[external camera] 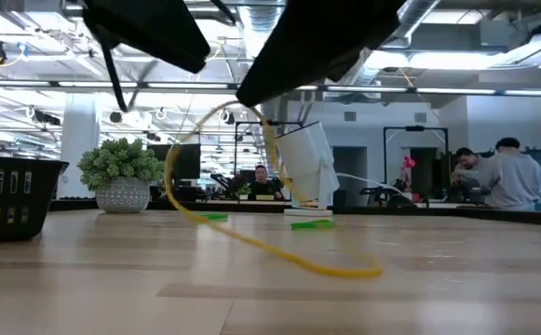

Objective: Pick and place items into bin
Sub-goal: Put the yellow rubber band into the black bin

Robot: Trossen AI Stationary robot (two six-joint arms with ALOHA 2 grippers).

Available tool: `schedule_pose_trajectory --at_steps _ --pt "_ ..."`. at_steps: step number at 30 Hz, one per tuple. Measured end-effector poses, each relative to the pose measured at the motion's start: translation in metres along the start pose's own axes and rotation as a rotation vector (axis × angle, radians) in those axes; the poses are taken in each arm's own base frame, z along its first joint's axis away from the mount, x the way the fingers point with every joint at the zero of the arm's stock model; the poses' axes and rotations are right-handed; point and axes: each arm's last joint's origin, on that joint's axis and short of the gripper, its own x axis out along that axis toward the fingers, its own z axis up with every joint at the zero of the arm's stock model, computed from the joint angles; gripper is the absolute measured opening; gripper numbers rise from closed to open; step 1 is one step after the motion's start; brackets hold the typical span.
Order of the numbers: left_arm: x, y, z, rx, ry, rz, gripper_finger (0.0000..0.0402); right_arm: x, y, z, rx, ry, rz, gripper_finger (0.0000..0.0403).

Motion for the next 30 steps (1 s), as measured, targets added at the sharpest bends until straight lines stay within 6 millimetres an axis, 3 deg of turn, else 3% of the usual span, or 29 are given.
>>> schedule_pose_trajectory --at_steps 11,23,27,30 --pt "0.016 0.009 0.008 0.075 0.130 -0.112 0.0144 0.006 -0.016 0.004 0.016 0.014 -0.029 0.0000" --pt "0.058 0.005 -0.014 0.120 0.202 -0.053 0.0167 0.005 -0.015 0.006 0.001 0.000 -0.025 0.0000" --pt "0.066 0.006 -0.017 0.113 0.220 -0.044 0.0155 0.005 -0.015 0.005 0.000 0.007 -0.029 0.0000" --pt "0.064 0.006 -0.017 0.116 0.237 -0.064 0.0117 0.005 -0.015 0.004 -0.004 0.018 -0.031 0.0000"
